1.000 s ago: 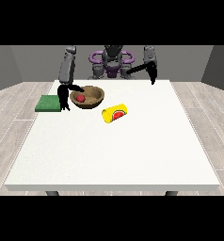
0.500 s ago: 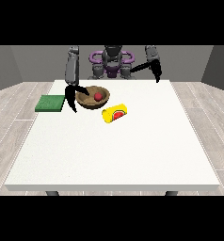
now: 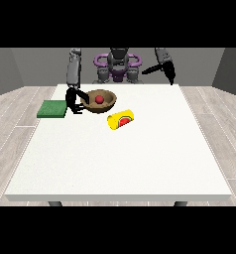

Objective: Pick the cup and pour the ball into the bowl, then pick the bowl and place it on the pad

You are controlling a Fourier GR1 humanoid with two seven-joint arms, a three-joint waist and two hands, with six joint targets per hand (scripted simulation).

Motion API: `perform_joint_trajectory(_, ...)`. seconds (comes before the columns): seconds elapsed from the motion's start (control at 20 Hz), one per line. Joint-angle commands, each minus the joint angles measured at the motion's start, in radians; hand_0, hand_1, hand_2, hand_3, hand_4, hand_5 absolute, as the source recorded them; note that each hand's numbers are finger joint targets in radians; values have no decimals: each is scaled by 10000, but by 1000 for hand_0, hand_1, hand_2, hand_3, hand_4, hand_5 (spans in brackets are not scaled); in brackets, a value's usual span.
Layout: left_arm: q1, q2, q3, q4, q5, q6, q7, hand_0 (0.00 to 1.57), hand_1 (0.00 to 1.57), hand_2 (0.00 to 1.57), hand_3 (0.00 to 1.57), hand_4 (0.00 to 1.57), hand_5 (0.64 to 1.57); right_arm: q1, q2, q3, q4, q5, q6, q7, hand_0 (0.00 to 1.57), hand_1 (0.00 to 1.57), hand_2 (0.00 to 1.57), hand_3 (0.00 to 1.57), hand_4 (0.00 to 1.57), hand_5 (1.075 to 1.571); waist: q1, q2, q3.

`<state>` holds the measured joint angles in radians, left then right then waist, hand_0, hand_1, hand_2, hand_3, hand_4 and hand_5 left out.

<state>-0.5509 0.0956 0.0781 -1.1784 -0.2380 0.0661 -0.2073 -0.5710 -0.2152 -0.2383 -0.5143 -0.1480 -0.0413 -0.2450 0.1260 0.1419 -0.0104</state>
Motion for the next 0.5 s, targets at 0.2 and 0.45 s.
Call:
perform_joint_trajectory(0.2, 763, 205, 585, 892, 351, 125, -592, 0, 0, 0, 0, 0, 1570, -549, 80, 522, -601, 219, -420, 2426, 1571, 1571, 1571, 1571, 1039, 1559, -840, -869, 102)
perform_joint_trajectory(0.45, 858, 750, 809, 889, 489, -221, -665, 0, 0, 0, 0, 0, 1570, -808, -1113, 9, -863, -328, 516, 3344, 1571, 1571, 1571, 1571, 1067, 1552, -964, -860, 103)
